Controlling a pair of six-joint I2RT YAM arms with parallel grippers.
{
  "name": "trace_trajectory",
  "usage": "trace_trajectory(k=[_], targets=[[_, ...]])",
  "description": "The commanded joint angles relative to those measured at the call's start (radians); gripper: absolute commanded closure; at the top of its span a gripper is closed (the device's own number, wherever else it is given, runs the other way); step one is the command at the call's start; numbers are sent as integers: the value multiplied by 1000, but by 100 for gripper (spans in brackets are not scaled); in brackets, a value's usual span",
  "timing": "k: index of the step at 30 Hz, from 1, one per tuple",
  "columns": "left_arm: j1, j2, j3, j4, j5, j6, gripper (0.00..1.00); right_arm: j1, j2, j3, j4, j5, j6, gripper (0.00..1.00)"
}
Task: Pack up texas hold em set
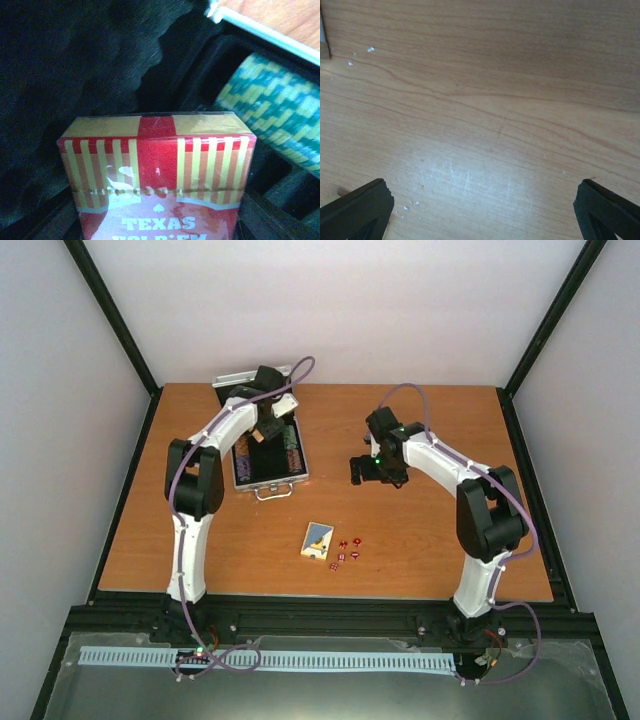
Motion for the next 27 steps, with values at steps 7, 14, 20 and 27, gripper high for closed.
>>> trace_trajectory(k=[7,14,20,27], targets=[[-8,-174,-272,222,127,246,99,-10,48,45,29,-27,13,0],[8,-223,-395,291,132,318,93,-10,39,22,51,-36,26,0],[8,-237,-418,342,125,399,81,-10,41,20,59,-40,41,0],[9,-222,-388,359,109,451,70,-10,37,2,72,-47,60,0]])
